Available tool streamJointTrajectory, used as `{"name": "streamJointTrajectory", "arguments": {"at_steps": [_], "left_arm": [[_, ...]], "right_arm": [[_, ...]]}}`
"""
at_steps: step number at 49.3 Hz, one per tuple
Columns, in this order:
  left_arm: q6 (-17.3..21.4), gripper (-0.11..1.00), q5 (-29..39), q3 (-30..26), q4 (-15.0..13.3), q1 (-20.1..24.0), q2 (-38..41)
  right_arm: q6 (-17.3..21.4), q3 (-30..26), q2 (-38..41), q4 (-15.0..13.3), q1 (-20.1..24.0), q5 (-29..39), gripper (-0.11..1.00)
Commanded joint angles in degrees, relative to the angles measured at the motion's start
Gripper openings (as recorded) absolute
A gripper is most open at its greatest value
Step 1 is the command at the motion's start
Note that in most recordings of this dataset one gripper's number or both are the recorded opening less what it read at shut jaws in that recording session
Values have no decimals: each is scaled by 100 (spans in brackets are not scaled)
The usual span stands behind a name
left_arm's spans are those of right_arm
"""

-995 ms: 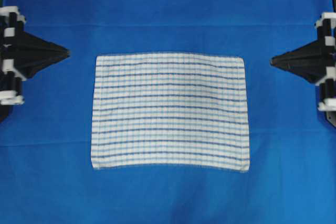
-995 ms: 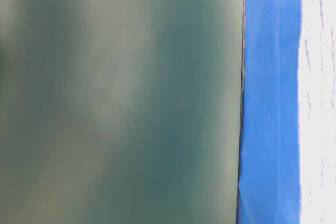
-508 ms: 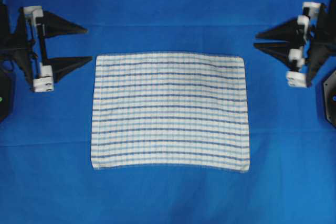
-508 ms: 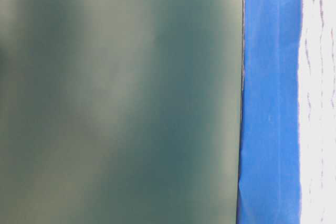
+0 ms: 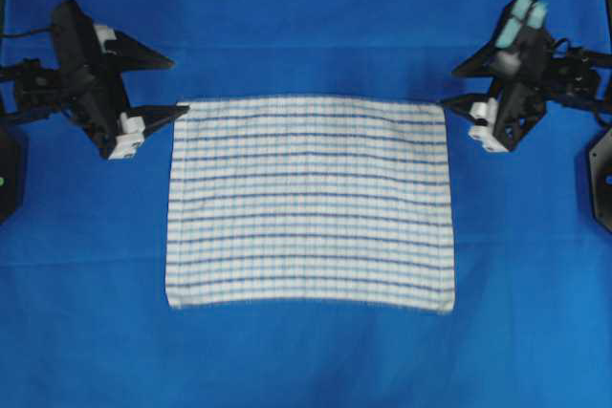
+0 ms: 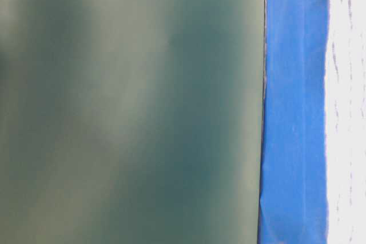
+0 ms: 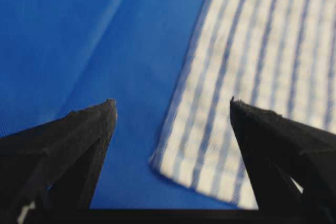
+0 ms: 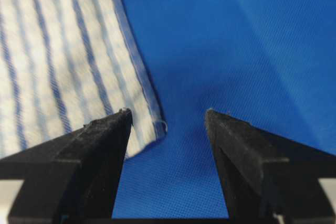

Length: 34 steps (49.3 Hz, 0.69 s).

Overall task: Fold the blue towel.
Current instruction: 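Move both grippers to the towel's far corners and grasp them, then lift the far corners and fold them toward the near edge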

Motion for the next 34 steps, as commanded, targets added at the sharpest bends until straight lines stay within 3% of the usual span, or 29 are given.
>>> {"name": "streamJointTrajectory", "arguments": {"at_steps": [1,12,25,29,34], "left_arm": [[-9,83,-105,-141,-9,105,299],[-18,83,-193,-299,-9,299,1046],[-18,79,-149,-431,-9,299,1389],[-9,72,-62,-431,-9,290,1389],[-9,46,88,-439,-9,202,1397]], "right_arm": [[-9,-132,290,-9,-26,-193,63],[-9,-211,888,-9,-26,-536,63],[-9,-237,1134,0,-26,-571,60],[-18,-229,1134,-9,-26,-562,51],[-44,-237,1134,-9,9,-527,26]]}}
